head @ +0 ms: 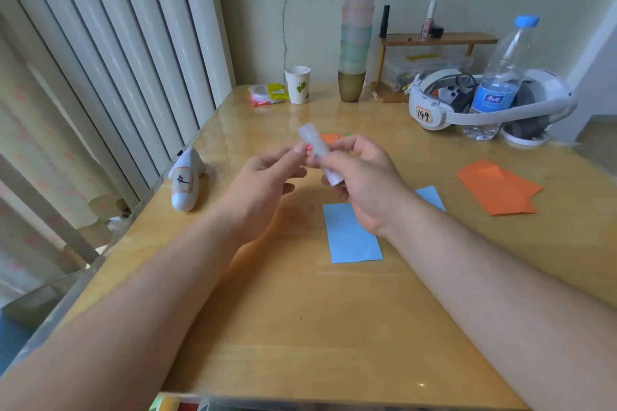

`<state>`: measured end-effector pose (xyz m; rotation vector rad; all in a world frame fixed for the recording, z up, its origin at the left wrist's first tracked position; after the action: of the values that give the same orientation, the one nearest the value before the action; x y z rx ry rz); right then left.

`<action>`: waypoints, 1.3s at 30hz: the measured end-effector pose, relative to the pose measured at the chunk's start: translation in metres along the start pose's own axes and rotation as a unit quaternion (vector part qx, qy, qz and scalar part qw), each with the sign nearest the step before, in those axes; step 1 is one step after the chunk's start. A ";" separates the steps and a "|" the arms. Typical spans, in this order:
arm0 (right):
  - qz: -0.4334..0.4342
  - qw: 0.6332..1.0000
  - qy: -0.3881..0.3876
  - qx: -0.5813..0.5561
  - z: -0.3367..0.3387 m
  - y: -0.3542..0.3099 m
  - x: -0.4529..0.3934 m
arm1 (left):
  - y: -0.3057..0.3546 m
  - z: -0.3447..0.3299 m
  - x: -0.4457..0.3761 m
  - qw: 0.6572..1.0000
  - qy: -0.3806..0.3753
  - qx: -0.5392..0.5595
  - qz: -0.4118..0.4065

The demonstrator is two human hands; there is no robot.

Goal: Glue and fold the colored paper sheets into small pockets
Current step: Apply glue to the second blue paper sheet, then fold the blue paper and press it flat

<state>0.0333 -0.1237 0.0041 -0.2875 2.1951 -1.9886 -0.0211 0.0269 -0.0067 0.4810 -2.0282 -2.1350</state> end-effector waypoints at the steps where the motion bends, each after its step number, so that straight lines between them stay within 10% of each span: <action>1: 0.011 1.000 -0.006 0.021 -0.005 0.003 -0.001 | -0.001 0.000 0.000 1.000 0.002 0.005 0.002; 9: 0.172 0.952 0.005 0.254 -0.013 0.005 -0.004 | -0.003 -0.001 -0.002 0.998 0.034 -0.006 -0.049; 14: 0.210 0.914 0.016 0.347 0.013 -0.007 -0.012 | -0.002 0.019 -0.009 0.959 0.157 -0.202 -0.119; 28: 0.210 0.878 0.015 0.429 0.030 0.005 -0.015 | -0.015 0.010 -0.012 0.905 0.113 -0.402 -0.087; 39: 0.010 0.829 -0.012 0.560 0.145 -0.002 -0.031 | 0.003 0.010 0.003 0.911 0.180 -0.287 -0.235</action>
<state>0.0994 -0.2560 -0.0088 -0.0991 0.6837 -2.7801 -0.0271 0.0351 -0.0039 1.2357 -1.0844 -2.5054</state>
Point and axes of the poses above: each hand's wrist, its own x-axis away from the middle knuckle, its own z-axis out of the back of the hand, y = z × x, the point moved 5 cm from there along -x, towards the middle knuckle, and after that the axes turned 9 degrees about y, right-handed, at the moved point
